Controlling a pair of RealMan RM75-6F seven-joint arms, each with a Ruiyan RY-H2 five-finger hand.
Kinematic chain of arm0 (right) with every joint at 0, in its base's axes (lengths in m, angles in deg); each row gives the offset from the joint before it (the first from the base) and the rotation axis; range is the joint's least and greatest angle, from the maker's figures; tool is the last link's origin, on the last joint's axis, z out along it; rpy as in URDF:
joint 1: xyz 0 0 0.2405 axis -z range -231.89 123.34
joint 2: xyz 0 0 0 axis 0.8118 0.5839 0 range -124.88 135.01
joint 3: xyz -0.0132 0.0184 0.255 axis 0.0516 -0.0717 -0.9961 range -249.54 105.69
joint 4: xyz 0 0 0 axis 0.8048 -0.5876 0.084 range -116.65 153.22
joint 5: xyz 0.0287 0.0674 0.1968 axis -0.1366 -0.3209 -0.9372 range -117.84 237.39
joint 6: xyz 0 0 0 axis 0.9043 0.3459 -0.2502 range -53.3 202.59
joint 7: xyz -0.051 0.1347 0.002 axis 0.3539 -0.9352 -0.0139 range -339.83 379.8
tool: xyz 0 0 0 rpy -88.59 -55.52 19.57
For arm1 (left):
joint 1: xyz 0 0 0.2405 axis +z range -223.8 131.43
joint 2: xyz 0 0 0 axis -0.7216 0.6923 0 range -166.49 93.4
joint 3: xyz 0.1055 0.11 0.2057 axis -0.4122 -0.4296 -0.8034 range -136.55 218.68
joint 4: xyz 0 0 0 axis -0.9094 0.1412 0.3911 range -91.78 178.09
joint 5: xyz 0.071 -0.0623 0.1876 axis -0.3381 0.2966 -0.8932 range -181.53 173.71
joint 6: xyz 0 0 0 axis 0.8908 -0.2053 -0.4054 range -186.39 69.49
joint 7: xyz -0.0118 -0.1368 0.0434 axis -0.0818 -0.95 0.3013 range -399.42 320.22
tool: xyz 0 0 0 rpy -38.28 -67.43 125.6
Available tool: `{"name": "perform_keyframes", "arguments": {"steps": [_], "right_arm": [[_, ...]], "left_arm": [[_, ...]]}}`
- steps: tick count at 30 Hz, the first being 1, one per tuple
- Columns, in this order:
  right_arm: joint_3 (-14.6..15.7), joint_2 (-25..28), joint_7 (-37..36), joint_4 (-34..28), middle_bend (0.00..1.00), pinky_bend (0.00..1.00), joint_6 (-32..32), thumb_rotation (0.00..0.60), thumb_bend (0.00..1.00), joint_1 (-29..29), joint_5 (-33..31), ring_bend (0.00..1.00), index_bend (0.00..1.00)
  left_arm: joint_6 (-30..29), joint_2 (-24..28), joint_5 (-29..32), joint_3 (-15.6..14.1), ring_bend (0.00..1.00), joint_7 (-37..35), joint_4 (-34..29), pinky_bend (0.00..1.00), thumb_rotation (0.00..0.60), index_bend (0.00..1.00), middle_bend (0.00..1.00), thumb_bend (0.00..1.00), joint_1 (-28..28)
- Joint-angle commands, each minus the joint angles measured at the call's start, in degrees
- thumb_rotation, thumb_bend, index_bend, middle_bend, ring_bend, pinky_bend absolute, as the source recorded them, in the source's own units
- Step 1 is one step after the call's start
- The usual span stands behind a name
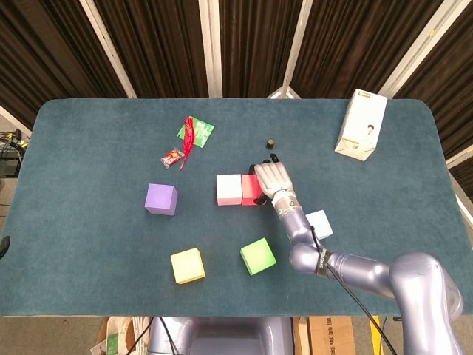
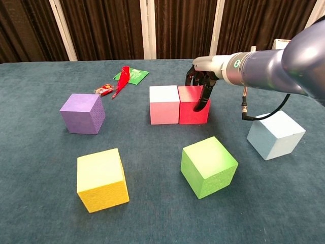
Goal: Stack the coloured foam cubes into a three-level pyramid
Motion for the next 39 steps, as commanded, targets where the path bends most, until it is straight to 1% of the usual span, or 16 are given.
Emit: {"name": "perform_keyframes", "arguments": {"steps": [1, 14, 25, 32, 39], "right_arm": [[-0.02, -0.2, -0.11, 0.33, 0.38, 0.0, -0.05, 0.6, 0.19, -0.05, -0.01, 0.22, 0.41], [-0.36, -0.71, 0.14, 1.04, 0.33, 0.0, -0.28, 0.6, 0.19, -0.72, -0.49, 0.2, 0.36], [0.0, -0.28, 1.25, 0.43, 0.24, 0.0, -0.55, 0.6, 0.19, -1.15, -2.54, 0.15, 0.26], [0.05, 0.25, 1.72, -0.02, 0.22, 0.0, -0.18, 0.6, 0.19, -1.41, -3.22, 0.13, 0.22], [0.65, 1.16, 2.39, -1.12, 0.17, 0.0, -0.42, 0.6, 0.19, -1.44, -4.04, 0.08, 0.17]], "left_arm": [[-0.06, -0.01, -0.04, 0.01, 0.0, 0.0, -0.01, 0.0, 0.6, 0.1, 0.0, 0.38, 0.01], [-0.04, -0.02, 0.13, 0.12, 0.0, -0.03, 0.06, 0.0, 0.6, 0.1, 0.0, 0.38, 0.0], [-0.13, 0.03, 0.12, 0.13, 0.0, -0.12, -0.01, 0.0, 0.6, 0.1, 0.0, 0.38, 0.06], [0.02, -0.05, 0.27, 0.13, 0.0, 0.12, -0.02, 0.0, 0.6, 0.1, 0.0, 0.38, 0.0], [-0.25, -0.06, 0.21, 0.21, 0.0, 0.05, 0.04, 0.0, 0.6, 0.1, 0.0, 0.38, 0.07]]}}
